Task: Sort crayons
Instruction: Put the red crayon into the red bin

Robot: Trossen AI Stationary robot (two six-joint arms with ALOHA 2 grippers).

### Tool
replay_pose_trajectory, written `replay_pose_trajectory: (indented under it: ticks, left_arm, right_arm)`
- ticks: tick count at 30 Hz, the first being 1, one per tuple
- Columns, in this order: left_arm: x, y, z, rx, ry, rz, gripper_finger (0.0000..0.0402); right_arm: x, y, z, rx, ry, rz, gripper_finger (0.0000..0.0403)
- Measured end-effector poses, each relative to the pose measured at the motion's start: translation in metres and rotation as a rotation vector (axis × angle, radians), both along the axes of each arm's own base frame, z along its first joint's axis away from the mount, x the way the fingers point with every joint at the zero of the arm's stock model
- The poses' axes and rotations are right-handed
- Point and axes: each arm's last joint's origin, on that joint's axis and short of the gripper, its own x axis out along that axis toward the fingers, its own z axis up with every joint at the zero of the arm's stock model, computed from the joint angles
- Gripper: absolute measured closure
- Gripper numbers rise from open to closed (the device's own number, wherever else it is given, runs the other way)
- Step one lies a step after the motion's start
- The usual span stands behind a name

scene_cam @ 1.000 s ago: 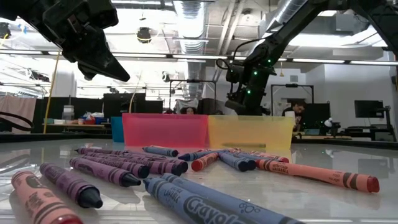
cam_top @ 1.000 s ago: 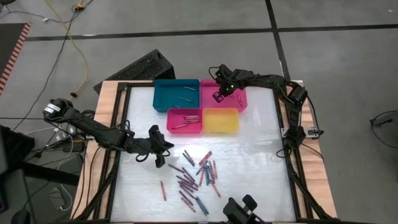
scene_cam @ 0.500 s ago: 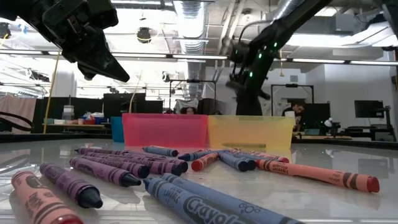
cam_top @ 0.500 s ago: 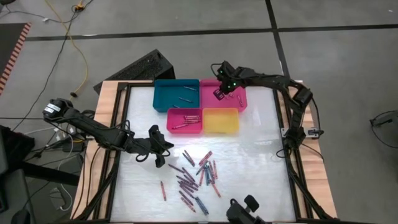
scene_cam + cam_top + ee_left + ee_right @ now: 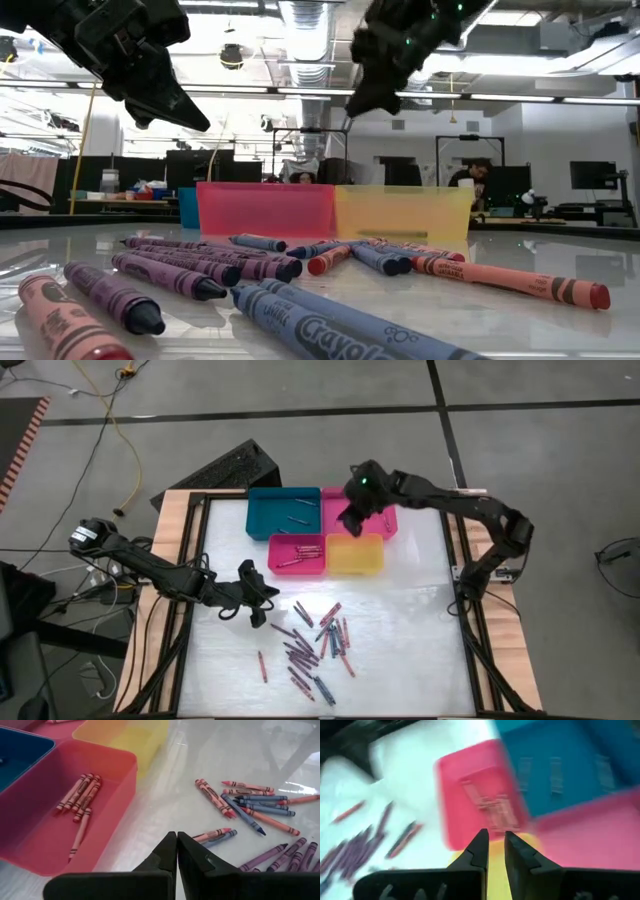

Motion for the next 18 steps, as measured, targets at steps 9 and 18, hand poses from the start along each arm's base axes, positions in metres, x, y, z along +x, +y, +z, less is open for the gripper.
replay_pose_trajectory:
  ticks: [9, 18]
  left_arm:
    - [0.000, 0.000, 0.000, -0.001, 0.000, 0.000, 0.0401]
    - [0.000, 0.000, 0.000, -0.005, 0.002, -0.001, 0.0401]
  right_arm:
    - [0.040, 0.095, -0.008, -0.164, 0.012, 0.444, 0.0346]
    - [0.069, 0.164, -0.047, -0.326, 0.145, 0.613, 0.0346]
